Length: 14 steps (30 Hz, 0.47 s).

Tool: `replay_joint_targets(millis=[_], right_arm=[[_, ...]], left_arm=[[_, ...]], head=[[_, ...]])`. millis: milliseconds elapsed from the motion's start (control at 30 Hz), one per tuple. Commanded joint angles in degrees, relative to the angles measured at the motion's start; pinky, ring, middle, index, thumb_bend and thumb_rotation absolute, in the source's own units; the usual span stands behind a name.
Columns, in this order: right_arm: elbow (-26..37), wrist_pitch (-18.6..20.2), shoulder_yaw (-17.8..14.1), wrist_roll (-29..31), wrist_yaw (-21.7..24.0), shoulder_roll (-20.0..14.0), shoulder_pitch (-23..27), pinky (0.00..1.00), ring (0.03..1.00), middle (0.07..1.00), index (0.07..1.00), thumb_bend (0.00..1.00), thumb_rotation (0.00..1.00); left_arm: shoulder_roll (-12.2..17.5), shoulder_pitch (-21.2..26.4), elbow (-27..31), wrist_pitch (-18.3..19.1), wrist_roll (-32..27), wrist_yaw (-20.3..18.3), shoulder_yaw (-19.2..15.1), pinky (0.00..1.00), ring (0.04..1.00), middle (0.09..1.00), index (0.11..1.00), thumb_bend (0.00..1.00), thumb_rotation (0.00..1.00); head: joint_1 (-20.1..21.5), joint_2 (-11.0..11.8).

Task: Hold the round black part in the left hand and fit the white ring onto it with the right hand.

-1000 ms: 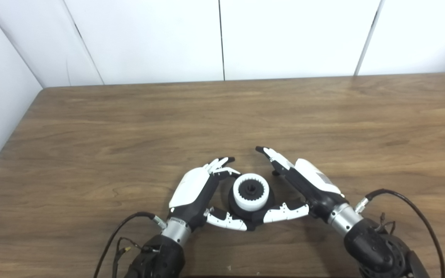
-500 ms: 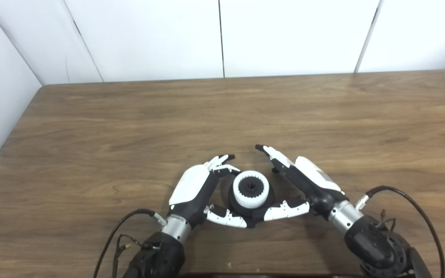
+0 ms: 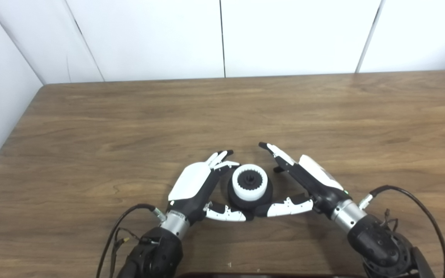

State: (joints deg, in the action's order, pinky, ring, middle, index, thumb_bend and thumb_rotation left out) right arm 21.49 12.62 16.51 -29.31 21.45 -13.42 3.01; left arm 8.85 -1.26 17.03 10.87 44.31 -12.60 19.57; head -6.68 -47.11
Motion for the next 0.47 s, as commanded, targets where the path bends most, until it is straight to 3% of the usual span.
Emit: replay_joint_targets(millis=[0,100,233,367,433], right_arm=[[1.1,-0.9,-1.1,0.3,-1.8,0.0,1.0,0.85,0.998,1.0,1.0,1.0,0.6],[1.5,-1.0,-2.3,1.4,-2.6,0.5,0.5,0.82,0.983,1.0,1.0,1.0,0.6],[1.6,-2.6,-4.4,4.6,-5.1,2.1,-1.3,0.82,0.971,1.0,1.0,1.0,0.67],[1.2,-7.2,-6.6,6.3,-12.0,6.1,-4.3,0.8,0.914,0.956,0.95,0.82,0.81],[0.7,-9.7,-7.5,6.3,-15.8,8.4,-5.3,0.77,0.86,0.899,0.89,0.75,0.83]], left_arm=[[1.0,0.9,0.9,2.1,1.1,-2.0,-0.2,0.92,1.0,0.999,0.882,1.0,0.39],[1.6,1.3,1.8,3.4,2.0,-3.8,-0.4,0.93,1.0,1.0,0.973,1.0,0.43],[1.7,0.9,3.0,4.5,-0.4,-5.0,-2.1,0.99,1.0,1.0,1.0,1.0,0.49],[-0.2,-1.3,2.3,0.1,-6.9,0.4,-6.2,0.95,0.998,1.0,1.0,1.0,0.59],[-1.8,-2.7,1.4,-3.9,-10.9,4.4,-8.4,0.85,0.963,0.985,0.982,0.98,0.61]], head=[[0.0,-0.1],[0.2,-0.1],[0.4,0.0],[0.8,0.2],[0.8,0.5]])
